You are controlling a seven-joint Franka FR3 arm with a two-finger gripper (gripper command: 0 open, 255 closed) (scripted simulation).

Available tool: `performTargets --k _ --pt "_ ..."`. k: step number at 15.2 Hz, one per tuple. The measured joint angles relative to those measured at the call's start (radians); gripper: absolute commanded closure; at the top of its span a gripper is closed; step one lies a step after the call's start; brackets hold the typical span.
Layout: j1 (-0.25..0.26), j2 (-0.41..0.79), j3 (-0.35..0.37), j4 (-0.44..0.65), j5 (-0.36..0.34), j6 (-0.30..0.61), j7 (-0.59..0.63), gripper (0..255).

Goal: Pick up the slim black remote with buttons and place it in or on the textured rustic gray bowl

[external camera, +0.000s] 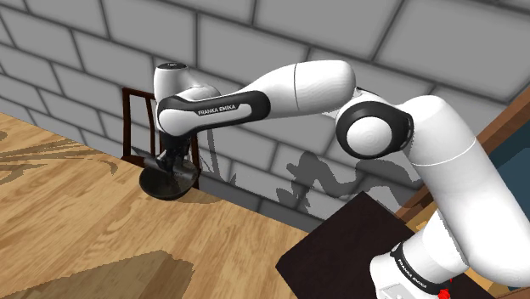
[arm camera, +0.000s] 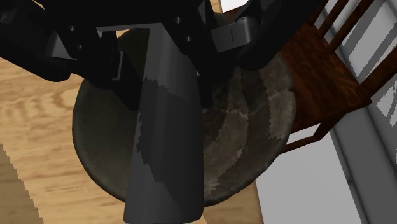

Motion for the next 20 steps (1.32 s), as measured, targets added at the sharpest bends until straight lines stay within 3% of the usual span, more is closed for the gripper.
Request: performTargets --k 10,11,20 --pt "0.003 0.034 -0.004 0.004 -0.003 0.032 0.0 255" --pt "0.003 0.034 -0.004 0.004 -0.003 0.032 0.0 0" --pt "-0.002 -0.011 0.001 -0.004 0.001 -0.005 -0.001 0"
